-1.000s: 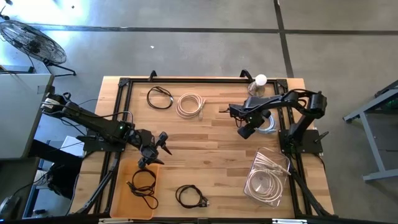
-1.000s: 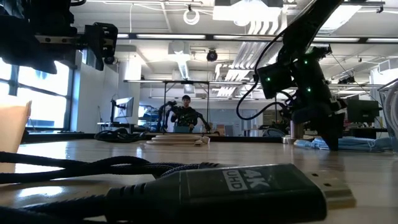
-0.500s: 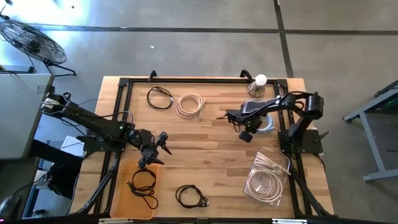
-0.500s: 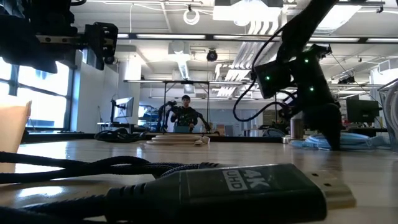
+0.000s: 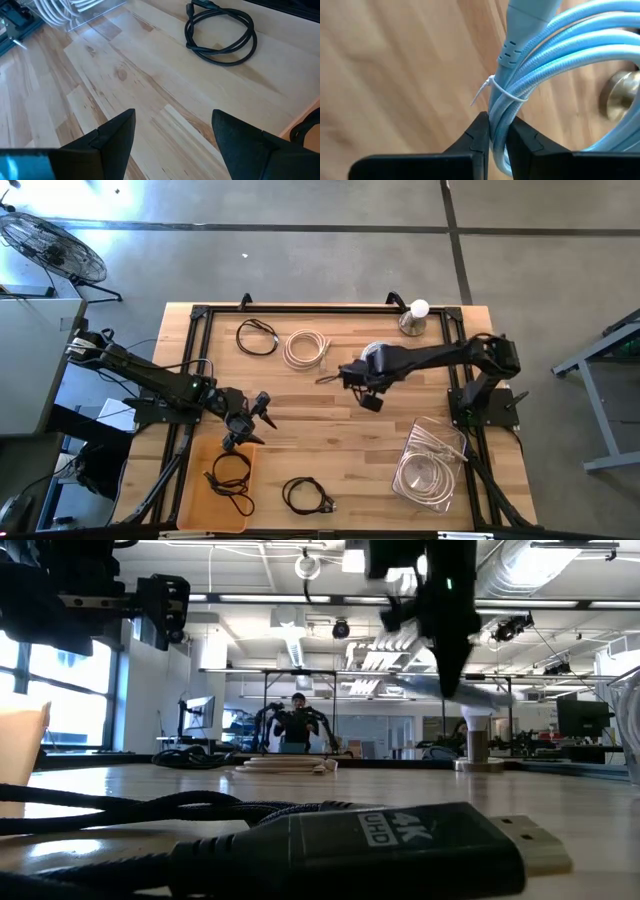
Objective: Sort HDMI cables
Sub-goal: Put the blue HDMI cable into the transparent bin
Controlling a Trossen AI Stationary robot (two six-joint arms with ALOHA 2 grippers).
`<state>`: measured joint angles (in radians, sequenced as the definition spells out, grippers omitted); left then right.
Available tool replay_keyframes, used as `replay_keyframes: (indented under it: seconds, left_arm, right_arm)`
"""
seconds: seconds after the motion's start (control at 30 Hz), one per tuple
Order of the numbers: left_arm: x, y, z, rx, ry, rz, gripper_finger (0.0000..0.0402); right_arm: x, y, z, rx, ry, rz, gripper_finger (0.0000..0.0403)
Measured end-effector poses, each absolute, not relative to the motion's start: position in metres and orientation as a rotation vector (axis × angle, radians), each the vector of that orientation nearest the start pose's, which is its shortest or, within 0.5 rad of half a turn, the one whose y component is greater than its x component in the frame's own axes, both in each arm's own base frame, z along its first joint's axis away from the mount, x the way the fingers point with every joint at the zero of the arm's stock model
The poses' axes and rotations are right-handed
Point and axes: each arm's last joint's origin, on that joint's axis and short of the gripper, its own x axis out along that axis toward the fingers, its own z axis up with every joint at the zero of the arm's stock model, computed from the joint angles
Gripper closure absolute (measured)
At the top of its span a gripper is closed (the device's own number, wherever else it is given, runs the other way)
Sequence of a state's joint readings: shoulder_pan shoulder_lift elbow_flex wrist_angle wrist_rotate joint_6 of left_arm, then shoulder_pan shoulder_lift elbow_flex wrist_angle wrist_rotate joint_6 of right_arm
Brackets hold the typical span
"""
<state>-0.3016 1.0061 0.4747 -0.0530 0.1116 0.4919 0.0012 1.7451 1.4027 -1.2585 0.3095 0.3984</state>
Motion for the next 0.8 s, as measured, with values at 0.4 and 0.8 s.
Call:
replay_keyframes:
  seconds: [0.4,0.8]
  left_arm:
    - [0.191,-0.063,0.201,0.527,0.477,-0.538,0.0144]
    - [0.191,-0.063,0.201,0.557,0.47,-0.545,0.0144]
  right_arm:
    - [0.281,0.134,0.357,0.018,1.236,-0.406,0.037]
    - [0.186,0.256,0.36,0.128,1.114,-0.201,0.037]
